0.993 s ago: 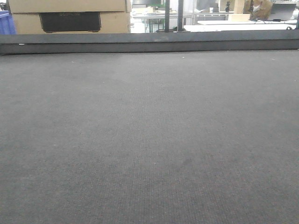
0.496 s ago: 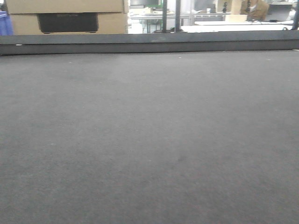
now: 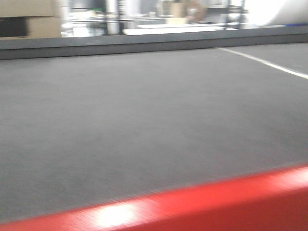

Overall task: Place cylindrical capacitor in blue bin on shelf
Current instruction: 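Drive to the shelf of blue bins holding both cylinders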

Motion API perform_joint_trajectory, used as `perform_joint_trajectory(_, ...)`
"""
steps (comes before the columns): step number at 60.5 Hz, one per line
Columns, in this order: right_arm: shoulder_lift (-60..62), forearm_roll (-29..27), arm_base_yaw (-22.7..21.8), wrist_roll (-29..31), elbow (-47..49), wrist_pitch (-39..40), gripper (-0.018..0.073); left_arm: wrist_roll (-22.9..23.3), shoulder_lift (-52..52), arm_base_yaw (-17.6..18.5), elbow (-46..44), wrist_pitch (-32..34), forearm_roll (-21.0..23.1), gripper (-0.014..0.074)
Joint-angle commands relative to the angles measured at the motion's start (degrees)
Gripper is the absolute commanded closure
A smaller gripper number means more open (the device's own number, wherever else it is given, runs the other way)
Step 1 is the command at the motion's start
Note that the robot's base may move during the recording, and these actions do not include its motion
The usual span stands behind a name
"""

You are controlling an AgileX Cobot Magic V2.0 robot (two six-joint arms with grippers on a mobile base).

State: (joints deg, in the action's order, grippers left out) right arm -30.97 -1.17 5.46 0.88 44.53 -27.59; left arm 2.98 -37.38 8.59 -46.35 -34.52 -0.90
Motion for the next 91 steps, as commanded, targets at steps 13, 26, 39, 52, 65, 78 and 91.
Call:
perform_joint_trajectory(13, 0.3, 0.5, 0.0, 0.1, 0.6, 1.5, 0.0708, 0.0, 0.2, 0.4, 0.0, 1.2, 0.1, 0.0707)
perform_joint_trajectory(26, 0.3, 0.5, 0.0, 0.1, 0.6, 1.5, 0.0708, 0.0, 0.2, 0.4, 0.0, 1.2, 0.1, 0.0707)
perform_joint_trajectory(39, 0.3, 0.5, 0.0, 0.1, 0.6, 1.5, 0.0708, 0.0, 0.2, 0.4, 0.0, 1.2, 0.1, 0.0707)
perform_joint_trajectory(52, 0.3, 0.5, 0.0, 0.1, 0.6, 1.5, 0.0708, 0.0, 0.2, 0.4, 0.0, 1.2, 0.1, 0.0707)
perform_joint_trajectory(65, 0.3, 0.5, 0.0, 0.1, 0.6, 1.5, 0.0708, 0.0, 0.2, 0.4, 0.0, 1.2, 0.1, 0.0707)
perform_joint_trajectory(78, 0.3, 0.5, 0.0, 0.1, 0.6, 1.5, 0.0708, 0.0, 0.2, 0.4, 0.0, 1.2, 0.1, 0.0707)
perform_joint_trajectory(91, 0.3, 0.5, 0.0, 0.1, 0.6, 1.5, 0.0708, 0.0, 0.2, 0.4, 0.0, 1.2, 0.1, 0.0707)
